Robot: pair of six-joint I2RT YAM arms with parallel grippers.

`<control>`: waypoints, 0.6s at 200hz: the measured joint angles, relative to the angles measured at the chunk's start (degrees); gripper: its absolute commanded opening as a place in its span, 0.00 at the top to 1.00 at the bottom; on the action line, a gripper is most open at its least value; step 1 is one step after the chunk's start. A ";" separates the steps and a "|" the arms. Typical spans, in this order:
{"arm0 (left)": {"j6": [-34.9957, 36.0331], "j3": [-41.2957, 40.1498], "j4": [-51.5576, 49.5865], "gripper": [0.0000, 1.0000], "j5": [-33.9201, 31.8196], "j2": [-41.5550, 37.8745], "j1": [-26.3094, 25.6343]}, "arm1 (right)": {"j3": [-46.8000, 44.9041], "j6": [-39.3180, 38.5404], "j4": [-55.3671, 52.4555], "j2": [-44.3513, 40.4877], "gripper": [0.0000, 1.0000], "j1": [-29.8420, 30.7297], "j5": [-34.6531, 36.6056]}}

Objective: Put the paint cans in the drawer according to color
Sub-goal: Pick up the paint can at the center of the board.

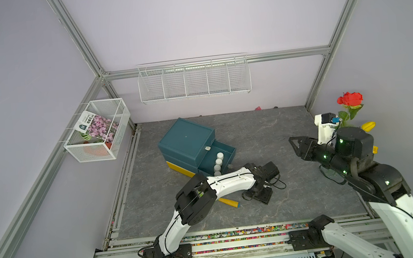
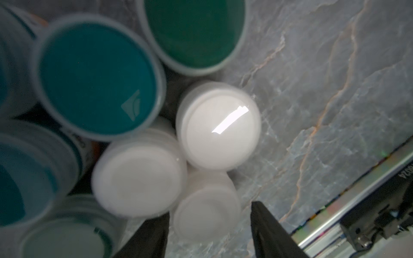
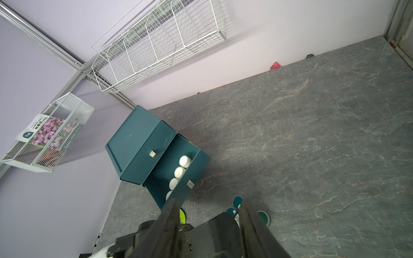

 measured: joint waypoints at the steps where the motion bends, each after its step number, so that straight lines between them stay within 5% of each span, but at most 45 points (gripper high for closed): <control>1: -0.02 0.09 0.00 0.39 -0.09 0.02 0.00 | 0.00 -0.02 0.00 0.00 0.54 0.00 0.00; 77: -0.13 3.87 -0.31 0.76 -4.37 1.42 0.00 | 0.00 0.00 0.00 -0.04 0.54 0.00 -0.02; 120: 0.04 3.87 -0.98 0.82 -4.79 1.25 0.00 | 0.00 0.00 0.04 0.02 0.54 0.00 -0.04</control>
